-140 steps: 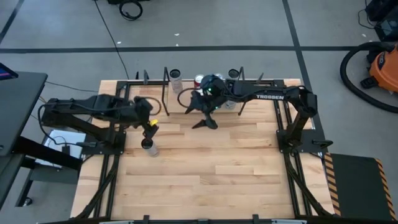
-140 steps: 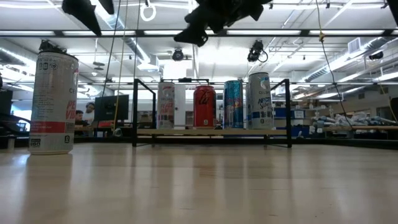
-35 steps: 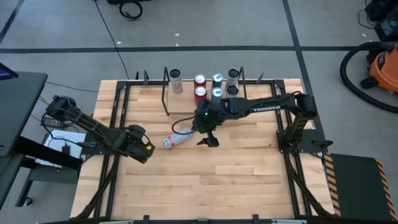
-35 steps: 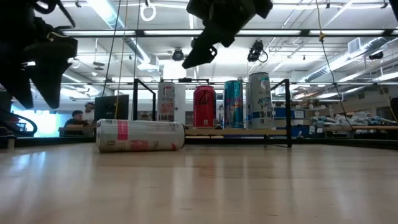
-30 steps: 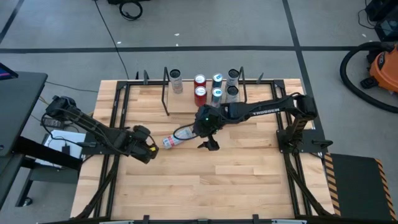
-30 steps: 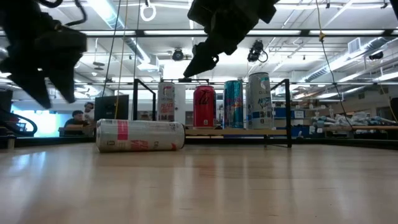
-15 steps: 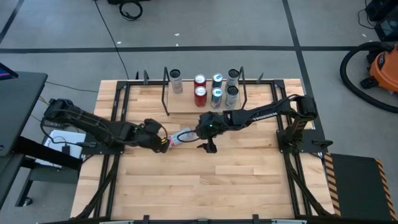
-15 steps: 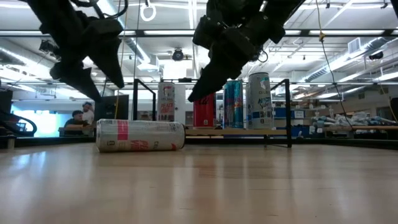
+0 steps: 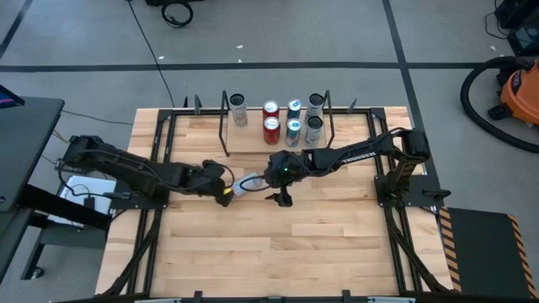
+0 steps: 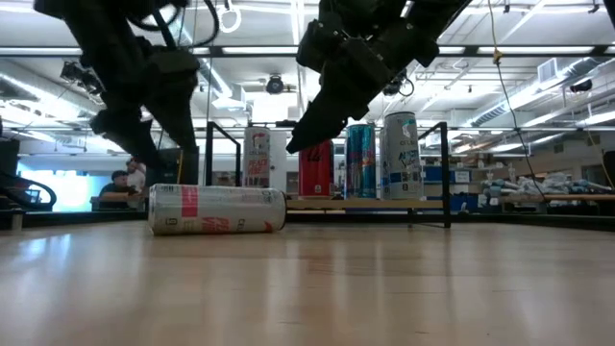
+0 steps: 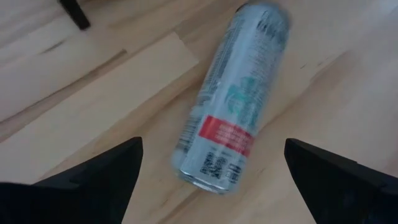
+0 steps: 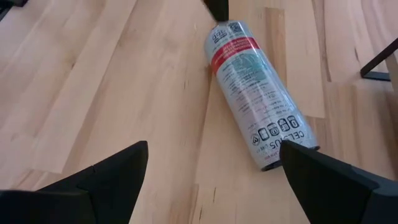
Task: Place canned beverage on shelf
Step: Put the white pink soda can on the shelf aligned with the other white pink soda can
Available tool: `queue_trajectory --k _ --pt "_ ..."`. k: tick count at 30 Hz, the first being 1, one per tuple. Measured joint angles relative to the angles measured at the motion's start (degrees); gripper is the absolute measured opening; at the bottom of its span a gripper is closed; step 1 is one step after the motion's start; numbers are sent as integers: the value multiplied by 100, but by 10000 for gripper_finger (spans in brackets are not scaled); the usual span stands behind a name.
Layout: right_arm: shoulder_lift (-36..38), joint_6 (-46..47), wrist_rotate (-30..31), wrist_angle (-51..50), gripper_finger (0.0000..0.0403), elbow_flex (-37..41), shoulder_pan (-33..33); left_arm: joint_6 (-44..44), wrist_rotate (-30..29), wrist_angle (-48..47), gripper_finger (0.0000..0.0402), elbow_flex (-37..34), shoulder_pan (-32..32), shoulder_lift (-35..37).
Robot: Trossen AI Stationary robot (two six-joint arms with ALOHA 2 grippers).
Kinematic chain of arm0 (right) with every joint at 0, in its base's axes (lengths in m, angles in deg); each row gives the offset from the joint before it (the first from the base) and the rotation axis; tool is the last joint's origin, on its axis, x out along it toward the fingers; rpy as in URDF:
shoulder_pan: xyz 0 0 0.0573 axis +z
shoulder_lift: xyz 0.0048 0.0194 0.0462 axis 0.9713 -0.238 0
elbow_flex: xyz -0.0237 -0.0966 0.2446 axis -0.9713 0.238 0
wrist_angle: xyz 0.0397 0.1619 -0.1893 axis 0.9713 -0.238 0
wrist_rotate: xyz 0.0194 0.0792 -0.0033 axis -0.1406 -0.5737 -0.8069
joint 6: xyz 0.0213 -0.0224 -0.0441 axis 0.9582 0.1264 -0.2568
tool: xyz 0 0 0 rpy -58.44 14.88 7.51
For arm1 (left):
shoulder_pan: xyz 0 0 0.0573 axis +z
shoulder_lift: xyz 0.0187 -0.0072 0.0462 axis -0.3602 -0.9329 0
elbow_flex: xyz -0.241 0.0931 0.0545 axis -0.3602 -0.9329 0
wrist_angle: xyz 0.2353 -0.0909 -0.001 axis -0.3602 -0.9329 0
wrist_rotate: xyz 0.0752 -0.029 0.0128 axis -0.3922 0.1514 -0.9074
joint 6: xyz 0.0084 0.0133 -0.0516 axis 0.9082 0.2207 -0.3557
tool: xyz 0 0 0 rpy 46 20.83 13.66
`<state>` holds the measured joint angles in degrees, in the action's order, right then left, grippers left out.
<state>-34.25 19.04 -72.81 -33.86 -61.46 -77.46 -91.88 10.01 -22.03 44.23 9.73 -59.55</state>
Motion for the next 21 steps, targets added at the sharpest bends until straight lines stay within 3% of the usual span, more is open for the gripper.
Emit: queue_trajectory --k 8,21 --pt "0 2 -2 40 373 -2 0 408 407 480 394 4 366 -636" --pt "0 -28 -5 47 373 -2 0 414 358 558 394 0 377 -1108"
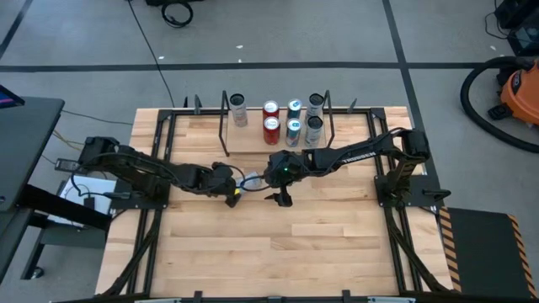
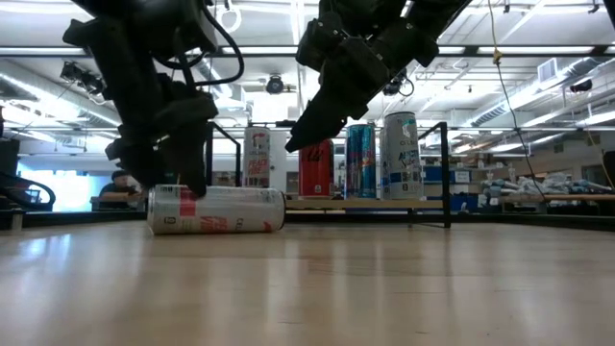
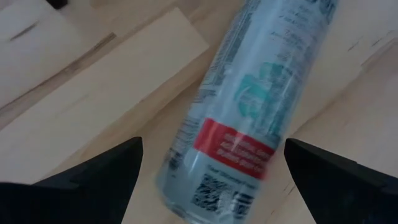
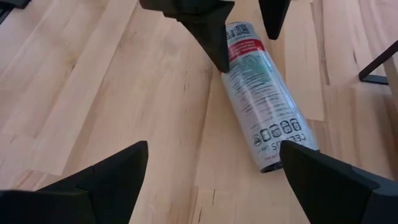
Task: Place canned beverage on shelf
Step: Put the white pink soda can on the shelf aligned with the other white pink soda can
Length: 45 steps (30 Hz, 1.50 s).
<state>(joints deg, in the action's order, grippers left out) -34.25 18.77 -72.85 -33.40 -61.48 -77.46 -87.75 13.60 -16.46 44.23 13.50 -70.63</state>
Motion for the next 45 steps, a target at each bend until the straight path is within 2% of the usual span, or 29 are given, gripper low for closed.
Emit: queue_trajectory --k 5,10,17,25,32,40,45 --pt "0 -13 0 7 373 0 0 -37 -60 85 394 0 40 1" --pt "0 -22 0 -11 373 0 0 -64 225 95 394 0 44 2" --pt "0 -31 0 -11 373 0 0 60 250 100 394 0 122 2" --pt "0 -29 0 -11 373 -1 0 233 721 69 393 0 344 0" --pt "0 -29 -2 -13 373 -2 0 232 733 97 377 -4 378 0" --pt "0 -29 -2 -19 373 -2 0 282 643 918 374 -5 382 -2" --pt "0 -29 -2 -43 373 -4 -1 357 735 719 374 -7 398 -10"
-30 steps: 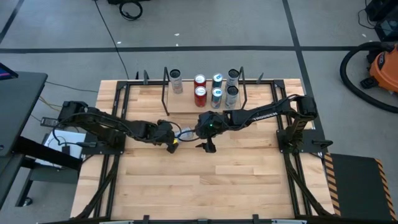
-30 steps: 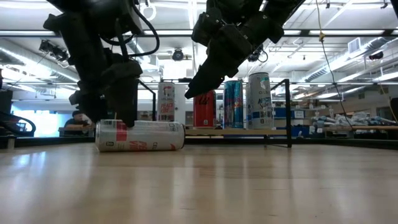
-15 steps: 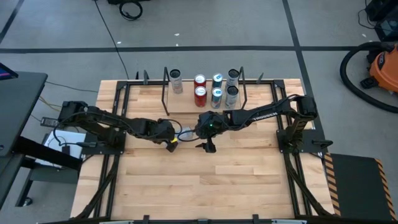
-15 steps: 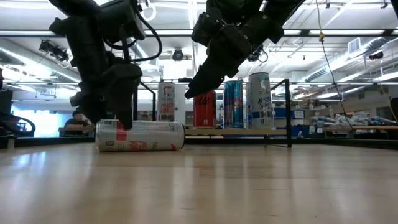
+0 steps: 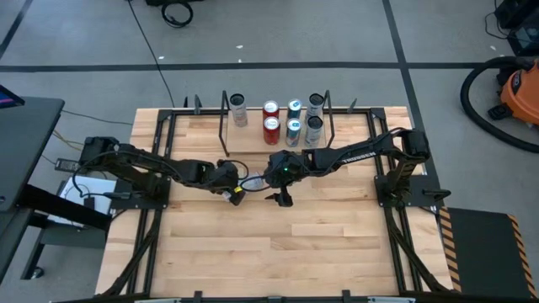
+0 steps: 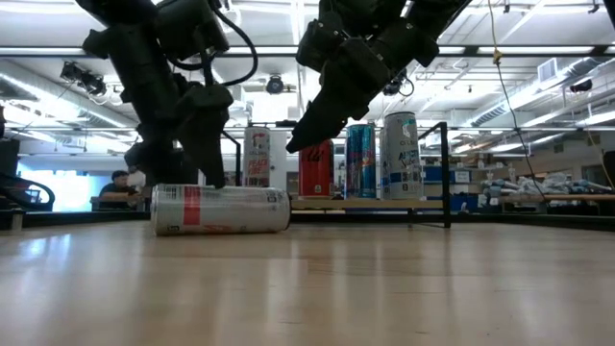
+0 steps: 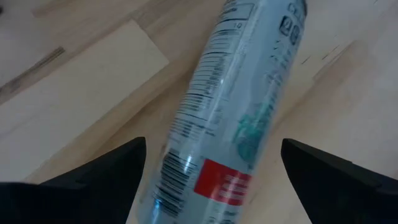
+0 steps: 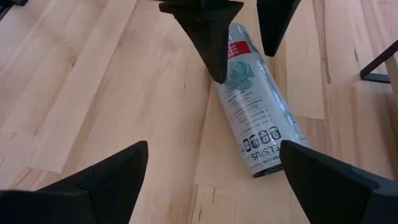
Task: Place canned beverage on shelf
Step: Put the white pink soda can on the shelf aligned with the other white pink soda can
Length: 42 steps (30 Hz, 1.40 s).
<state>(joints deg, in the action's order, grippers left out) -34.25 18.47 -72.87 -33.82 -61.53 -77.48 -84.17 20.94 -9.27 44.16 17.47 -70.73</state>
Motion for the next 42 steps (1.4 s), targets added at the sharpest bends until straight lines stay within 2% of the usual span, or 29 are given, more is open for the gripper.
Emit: queue_trajectory --k 7,12,26,30,37,42 --pt "0 29 -4 -15 373 -2 -1 479 25 104 374 2 -50 -413" --pt "0 39 -4 -31 373 -2 -1 556 278 2 374 12 -37 -796" --pt "0 42 -4 -27 373 -2 -1 527 326 -69 369 21 -37 -819" --pt "0 42 -4 -29 373 -2 -1 515 320 -88 342 14 -37 -819" --pt "0 42 -3 -38 373 -2 -1 531 450 -114 257 -3 -18 -725" --pt "0 42 -3 -55 373 -2 -1 483 1022 55 254 -15 -33 -587"
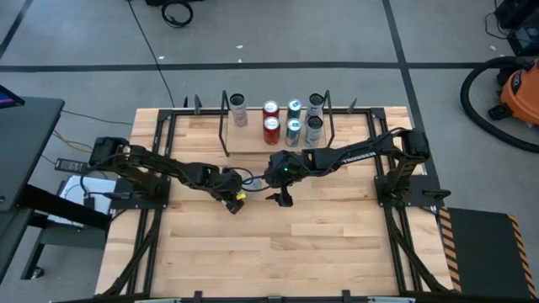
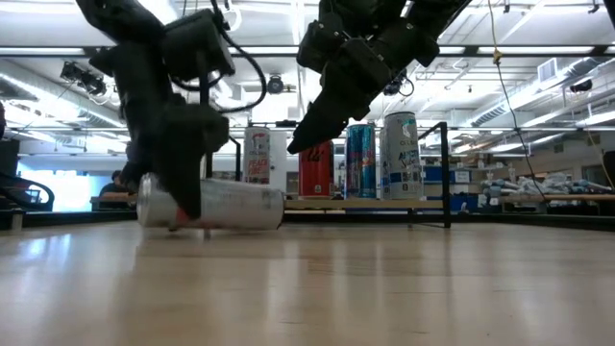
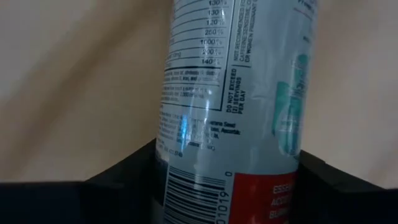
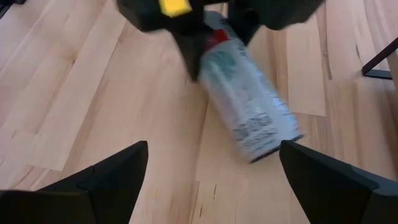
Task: Place canned beverage on shelf
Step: Put the white pink soda can on the shelf aligned with the other white pink soda can
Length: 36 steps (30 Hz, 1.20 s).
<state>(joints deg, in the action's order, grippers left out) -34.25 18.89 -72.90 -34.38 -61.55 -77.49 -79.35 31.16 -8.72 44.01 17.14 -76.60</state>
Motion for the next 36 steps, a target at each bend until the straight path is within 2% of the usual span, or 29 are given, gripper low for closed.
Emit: queue_trajectory --k 5,8,16,22,27,31,34,36 --pt "13 0 -15 -225 373 -160 0 54 438 549 254 0 -19 276" --pt "15 -20 -184 -828 373 -513 -3 163 611 694 254 2 -19 473" --pt "15 -631 -782 -2917 373 -2384 126 183 927 1057 254 4 -19 849" --pt "24 -1442 -953 -4541 373 -4126 256 477 1272 2427 254 12 -128 915" --pt "35 -1455 -944 -5790 373 -5325 281 1002 1710 3337 254 17 -205 975" --pt "37 -1243 -1111 -6101 373 -5813 369 1446 1863 4066 254 15 -203 979" --pt "34 -1134 -1396 -6122 373 -5864 515 1809 1889 4693 254 15 -206 980" --pt "28 -1264 -1323 -6200 373 -5864 642 2044 1901 4957 254 15 -209 984"
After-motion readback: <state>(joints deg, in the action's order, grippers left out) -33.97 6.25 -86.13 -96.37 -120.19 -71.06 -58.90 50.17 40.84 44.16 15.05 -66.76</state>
